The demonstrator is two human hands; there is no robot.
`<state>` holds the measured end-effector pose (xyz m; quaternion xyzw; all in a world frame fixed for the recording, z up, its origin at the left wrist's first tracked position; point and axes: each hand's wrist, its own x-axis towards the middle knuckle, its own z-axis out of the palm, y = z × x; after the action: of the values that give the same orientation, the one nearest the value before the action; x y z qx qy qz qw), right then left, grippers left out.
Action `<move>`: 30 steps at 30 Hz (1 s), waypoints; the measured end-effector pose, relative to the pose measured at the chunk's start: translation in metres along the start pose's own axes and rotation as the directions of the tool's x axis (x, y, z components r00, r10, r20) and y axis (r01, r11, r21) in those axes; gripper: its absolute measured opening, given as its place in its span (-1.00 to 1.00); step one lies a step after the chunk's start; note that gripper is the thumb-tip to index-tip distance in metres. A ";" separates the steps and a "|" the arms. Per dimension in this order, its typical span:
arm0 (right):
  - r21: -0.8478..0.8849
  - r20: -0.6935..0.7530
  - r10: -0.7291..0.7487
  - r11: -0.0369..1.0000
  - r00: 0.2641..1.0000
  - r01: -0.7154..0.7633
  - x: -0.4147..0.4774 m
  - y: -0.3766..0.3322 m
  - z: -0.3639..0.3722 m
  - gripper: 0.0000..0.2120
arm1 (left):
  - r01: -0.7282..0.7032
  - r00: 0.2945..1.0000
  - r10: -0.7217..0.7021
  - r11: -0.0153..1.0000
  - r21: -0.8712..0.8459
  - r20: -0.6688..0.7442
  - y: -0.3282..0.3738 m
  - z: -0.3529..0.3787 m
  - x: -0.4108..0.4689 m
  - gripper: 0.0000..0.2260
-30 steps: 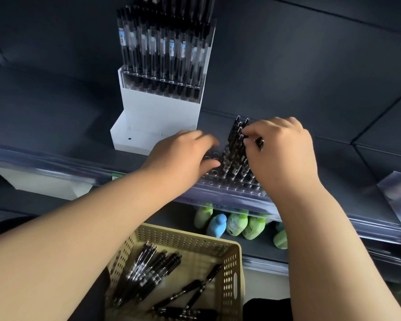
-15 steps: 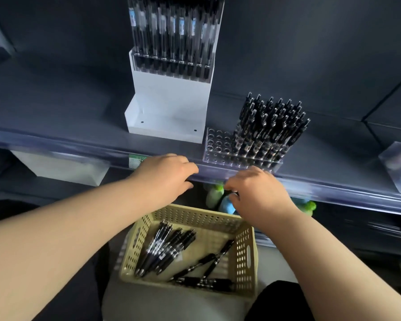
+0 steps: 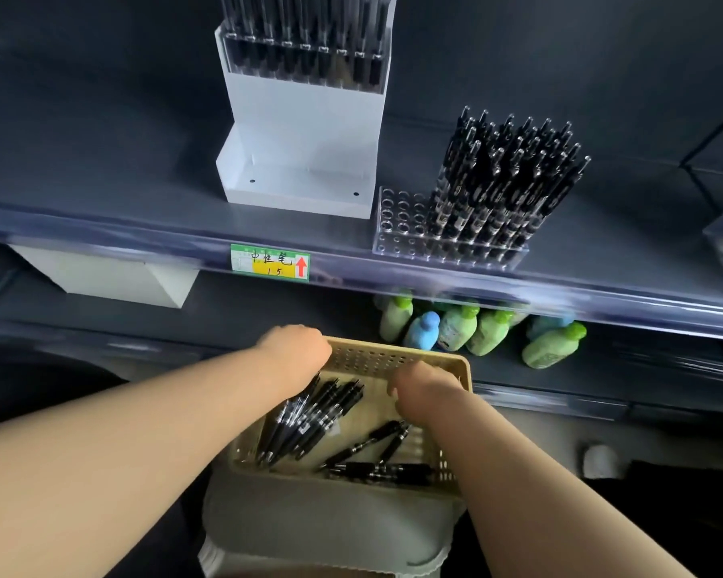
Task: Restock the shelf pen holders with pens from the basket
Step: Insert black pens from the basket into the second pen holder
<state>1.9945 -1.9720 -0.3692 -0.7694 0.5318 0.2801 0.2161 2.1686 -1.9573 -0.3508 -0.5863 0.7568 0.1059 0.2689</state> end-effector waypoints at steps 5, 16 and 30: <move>0.205 0.032 -0.016 0.979 0.999 0.009 0.016 -0.020 0.022 -0.63 | 0.087 0.986 -0.080 0.995 -0.041 0.149 -0.006 0.020 0.006 -0.70; 0.253 0.025 -0.028 0.967 0.999 0.020 0.053 -0.034 0.044 -0.43 | 0.050 0.952 -0.081 0.992 0.113 0.294 0.003 0.059 0.031 -0.49; 0.046 0.115 -0.044 0.998 0.992 0.039 0.058 -0.032 0.052 -0.57 | 0.194 0.964 -0.178 0.979 -0.068 0.196 0.022 0.076 0.043 -0.43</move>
<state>2.0298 -1.9690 -0.4457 -0.7578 0.5084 0.3079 0.2691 2.1622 -1.9506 -0.4398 -0.6533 0.6640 0.1682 0.3225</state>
